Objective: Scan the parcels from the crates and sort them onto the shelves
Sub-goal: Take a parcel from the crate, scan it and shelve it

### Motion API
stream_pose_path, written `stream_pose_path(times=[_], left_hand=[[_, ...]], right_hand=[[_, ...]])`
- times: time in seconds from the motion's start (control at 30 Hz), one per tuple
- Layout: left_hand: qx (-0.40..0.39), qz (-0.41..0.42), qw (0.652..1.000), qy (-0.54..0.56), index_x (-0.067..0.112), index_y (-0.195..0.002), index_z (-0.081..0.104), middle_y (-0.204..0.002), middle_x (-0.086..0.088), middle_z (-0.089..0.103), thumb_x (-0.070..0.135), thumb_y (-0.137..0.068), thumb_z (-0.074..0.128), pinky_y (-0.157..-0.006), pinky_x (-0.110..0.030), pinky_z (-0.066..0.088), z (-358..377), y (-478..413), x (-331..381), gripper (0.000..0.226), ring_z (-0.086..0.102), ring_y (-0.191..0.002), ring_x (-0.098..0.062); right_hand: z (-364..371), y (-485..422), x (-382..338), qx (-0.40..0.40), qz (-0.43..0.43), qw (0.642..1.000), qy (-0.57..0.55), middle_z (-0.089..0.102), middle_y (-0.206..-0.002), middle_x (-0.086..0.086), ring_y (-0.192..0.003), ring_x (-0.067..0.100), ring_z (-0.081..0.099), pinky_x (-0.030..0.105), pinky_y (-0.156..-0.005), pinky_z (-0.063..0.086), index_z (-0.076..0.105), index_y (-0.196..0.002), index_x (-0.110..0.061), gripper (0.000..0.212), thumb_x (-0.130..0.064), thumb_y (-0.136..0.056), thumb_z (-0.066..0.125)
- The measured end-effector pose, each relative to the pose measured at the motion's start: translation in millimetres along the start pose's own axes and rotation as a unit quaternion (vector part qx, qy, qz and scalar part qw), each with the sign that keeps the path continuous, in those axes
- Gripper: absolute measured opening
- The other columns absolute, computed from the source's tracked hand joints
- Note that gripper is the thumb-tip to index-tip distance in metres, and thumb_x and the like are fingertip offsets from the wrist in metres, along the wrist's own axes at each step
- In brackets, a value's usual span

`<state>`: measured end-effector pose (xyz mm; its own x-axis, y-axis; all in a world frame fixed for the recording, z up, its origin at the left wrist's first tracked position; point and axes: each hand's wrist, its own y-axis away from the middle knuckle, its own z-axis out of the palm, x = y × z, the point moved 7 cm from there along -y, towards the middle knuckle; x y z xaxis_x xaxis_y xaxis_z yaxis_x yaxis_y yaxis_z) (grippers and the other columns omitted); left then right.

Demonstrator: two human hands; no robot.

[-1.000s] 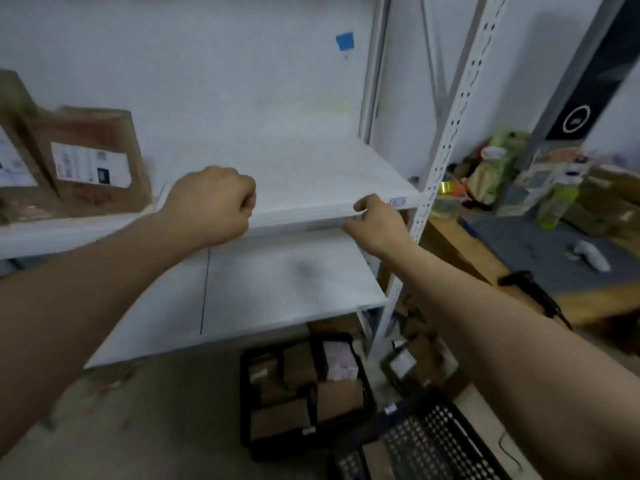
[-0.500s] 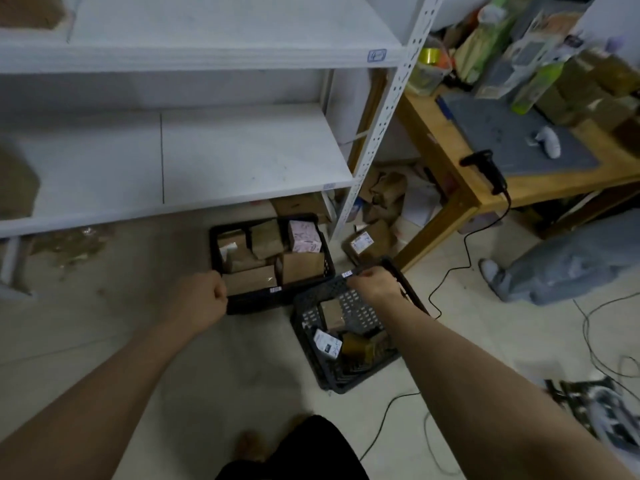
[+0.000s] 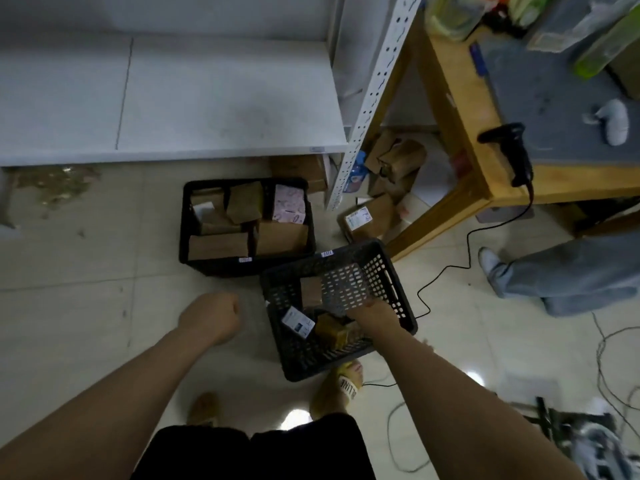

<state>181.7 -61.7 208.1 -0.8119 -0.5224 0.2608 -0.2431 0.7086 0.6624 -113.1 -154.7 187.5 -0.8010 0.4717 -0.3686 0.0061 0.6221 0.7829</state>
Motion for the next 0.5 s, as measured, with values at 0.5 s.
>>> stream_pose_path(times=[0.5], left_hand=[[-0.16,-0.088,0.979,0.09,0.001,-0.112,0.064,-0.111,-0.01,0.066,0.017,-0.094,0.061,-0.07,-0.022,0.044,191,-173,76,0.025,0.061,-0.1,-0.021]], right_hand=[[53,-266,123,-0.114,0.113,0.981,0.109,0.065,-0.115,0.01,-0.101,0.027,0.062,0.03,-0.081,0.044,0.063,-0.126,-0.008,0.038,-0.031,-0.095,0.061]])
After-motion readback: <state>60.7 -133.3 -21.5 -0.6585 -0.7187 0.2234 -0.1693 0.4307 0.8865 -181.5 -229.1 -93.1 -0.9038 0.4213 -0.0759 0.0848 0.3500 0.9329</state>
